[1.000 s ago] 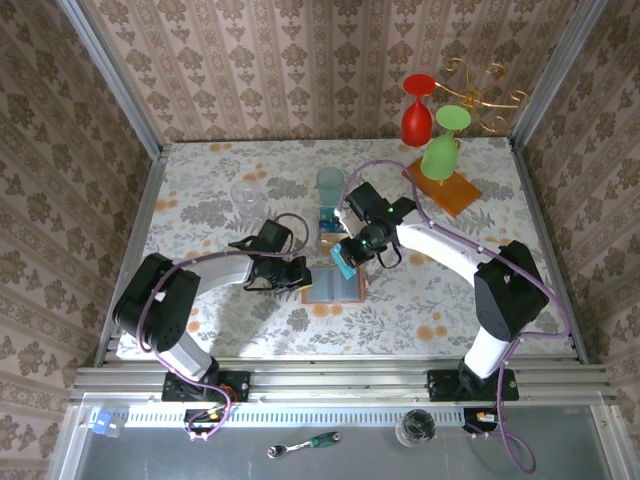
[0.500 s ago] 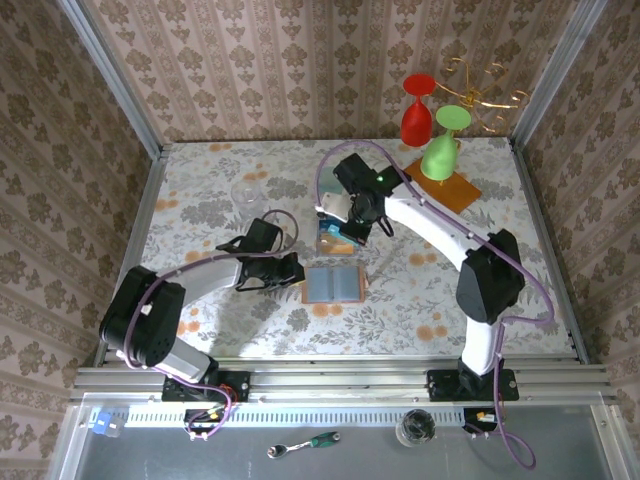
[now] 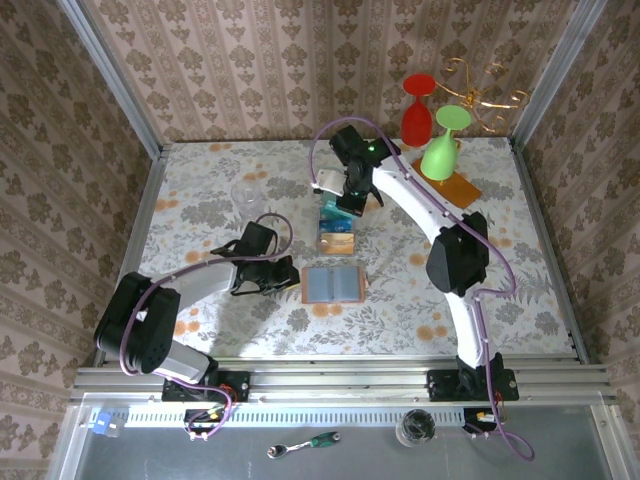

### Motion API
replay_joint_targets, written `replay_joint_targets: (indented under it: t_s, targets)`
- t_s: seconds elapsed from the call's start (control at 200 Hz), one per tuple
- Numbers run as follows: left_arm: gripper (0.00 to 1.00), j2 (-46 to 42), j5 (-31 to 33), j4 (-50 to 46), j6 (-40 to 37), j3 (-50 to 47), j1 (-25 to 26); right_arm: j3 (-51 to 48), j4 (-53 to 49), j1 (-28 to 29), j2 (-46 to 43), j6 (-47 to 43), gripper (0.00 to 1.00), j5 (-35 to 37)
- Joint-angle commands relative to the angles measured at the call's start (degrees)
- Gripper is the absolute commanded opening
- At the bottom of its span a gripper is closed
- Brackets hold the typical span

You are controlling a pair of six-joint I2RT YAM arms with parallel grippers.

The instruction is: Take the credit cards out of the card holder

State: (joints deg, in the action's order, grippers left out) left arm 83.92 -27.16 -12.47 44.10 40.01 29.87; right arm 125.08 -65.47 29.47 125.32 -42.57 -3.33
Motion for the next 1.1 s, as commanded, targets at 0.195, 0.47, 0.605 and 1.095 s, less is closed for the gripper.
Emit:
replay_joint_targets:
  t_s: [0.195, 0.47, 0.605, 1.095]
  targets:
    - [0.02, -0.52, -0.4, -1.3, -0.91, -0.28, -1.78, 11.9, -6.21, -0.6, 9.11, -3.91, 0.0, 0.15]
    - [0.02, -0.87, -0.61, -1.86, -1.26, -1.06, -2.71, 12.47, -4.02, -0.65, 11.16, -4.59, 0.07, 2.37]
    - [0.02, -0.54, -0.7, -1.55, -1.15, -1.17, -2.89, 12.42, -2.67, -0.72, 10.53, -3.92, 0.18, 4.07]
    - [0.03, 1.52, -1.14, 0.35, -1.42, 0.26, -2.97, -3.41, 8.66, -1.1, -0.89, 3.1, 0.21, 4.83]
